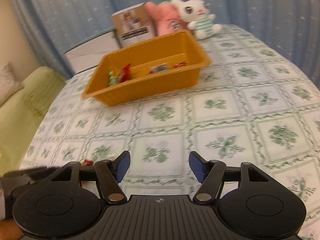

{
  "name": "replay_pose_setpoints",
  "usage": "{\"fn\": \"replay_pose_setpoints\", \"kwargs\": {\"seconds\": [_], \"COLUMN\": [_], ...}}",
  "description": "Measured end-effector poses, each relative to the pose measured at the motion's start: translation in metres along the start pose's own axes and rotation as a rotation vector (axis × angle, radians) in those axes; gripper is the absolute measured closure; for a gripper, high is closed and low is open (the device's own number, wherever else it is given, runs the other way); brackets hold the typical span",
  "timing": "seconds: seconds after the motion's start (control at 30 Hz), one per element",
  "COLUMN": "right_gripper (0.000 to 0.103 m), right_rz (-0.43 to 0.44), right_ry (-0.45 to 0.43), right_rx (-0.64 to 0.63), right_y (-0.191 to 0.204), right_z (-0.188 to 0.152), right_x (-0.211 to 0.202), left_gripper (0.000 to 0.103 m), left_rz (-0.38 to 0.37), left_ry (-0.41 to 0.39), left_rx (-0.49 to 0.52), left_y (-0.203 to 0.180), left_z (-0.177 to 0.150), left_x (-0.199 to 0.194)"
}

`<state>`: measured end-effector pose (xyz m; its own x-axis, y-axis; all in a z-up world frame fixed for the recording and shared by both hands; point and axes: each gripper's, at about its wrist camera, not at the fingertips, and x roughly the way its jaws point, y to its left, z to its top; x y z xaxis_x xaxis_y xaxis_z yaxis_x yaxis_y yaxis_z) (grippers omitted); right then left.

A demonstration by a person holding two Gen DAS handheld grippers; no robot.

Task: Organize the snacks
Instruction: 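Grasp the red square packet with the left tool while the right tool reaches for the clear candy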

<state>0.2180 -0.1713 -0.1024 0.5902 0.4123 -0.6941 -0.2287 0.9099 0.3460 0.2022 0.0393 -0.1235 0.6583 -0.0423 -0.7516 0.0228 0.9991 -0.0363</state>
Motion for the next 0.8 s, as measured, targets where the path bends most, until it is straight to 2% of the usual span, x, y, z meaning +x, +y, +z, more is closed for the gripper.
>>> {"fn": "replay_pose_setpoints", "kwargs": {"seconds": [0.13, 0.3, 0.63, 0.67, 0.7, 0.73, 0.8], "right_gripper": [0.038, 0.038, 0.039, 0.041, 0.05, 0.054, 0.057], "right_rz": [0.013, 0.017, 0.047, 0.052, 0.056, 0.058, 0.059], "right_ry": [0.019, 0.027, 0.03, 0.034, 0.038, 0.044, 0.049], "right_rx": [-0.061, -0.07, -0.148, -0.158, -0.167, -0.177, -0.19], "right_y": [0.012, 0.017, 0.04, 0.044, 0.047, 0.051, 0.057], "right_z": [-0.005, -0.007, -0.014, -0.016, -0.017, -0.019, -0.023], "right_x": [0.008, 0.016, 0.032, 0.036, 0.039, 0.043, 0.05], "left_gripper": [0.085, 0.084, 0.085, 0.085, 0.085, 0.085, 0.085], "left_rz": [-0.012, -0.027, 0.032, 0.038, 0.042, 0.046, 0.05], "left_ry": [-0.001, 0.001, -0.06, -0.067, -0.07, -0.073, -0.076], "left_rx": [0.004, -0.001, -0.112, -0.121, -0.128, -0.135, -0.149], "left_y": [0.002, 0.005, 0.039, 0.042, 0.044, 0.046, 0.05], "left_z": [-0.002, -0.004, 0.012, 0.013, 0.014, 0.014, 0.013], "left_x": [0.002, 0.003, -0.025, -0.027, -0.028, -0.029, -0.029]}}
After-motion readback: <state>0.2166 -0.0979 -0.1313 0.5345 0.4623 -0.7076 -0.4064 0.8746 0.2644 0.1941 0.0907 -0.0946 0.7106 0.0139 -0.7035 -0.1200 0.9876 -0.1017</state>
